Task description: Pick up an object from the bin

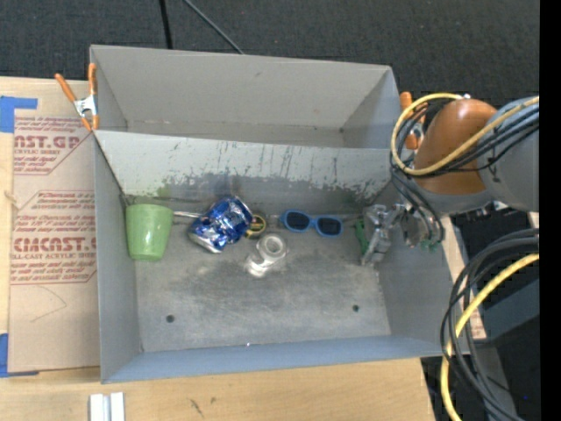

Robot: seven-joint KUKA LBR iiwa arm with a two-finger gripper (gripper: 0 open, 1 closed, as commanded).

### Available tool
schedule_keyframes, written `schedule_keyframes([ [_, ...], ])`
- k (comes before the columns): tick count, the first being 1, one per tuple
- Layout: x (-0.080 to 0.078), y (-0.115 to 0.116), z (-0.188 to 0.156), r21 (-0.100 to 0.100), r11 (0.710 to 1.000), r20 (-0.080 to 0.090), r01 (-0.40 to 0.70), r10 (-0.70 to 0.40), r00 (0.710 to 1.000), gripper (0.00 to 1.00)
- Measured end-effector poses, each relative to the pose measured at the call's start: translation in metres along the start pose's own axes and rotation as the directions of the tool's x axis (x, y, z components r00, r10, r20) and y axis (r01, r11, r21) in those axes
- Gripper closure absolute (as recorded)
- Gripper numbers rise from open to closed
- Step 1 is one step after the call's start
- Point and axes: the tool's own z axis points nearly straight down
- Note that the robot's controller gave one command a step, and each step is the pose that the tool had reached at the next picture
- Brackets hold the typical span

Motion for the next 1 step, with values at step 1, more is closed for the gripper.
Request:
schedule_keyframes([
  [1, 0.0174, 0.0004, -0.1543, 0.003, 1.000, -0.004, 0.026, -0.026, 1.000, 1.00],
])
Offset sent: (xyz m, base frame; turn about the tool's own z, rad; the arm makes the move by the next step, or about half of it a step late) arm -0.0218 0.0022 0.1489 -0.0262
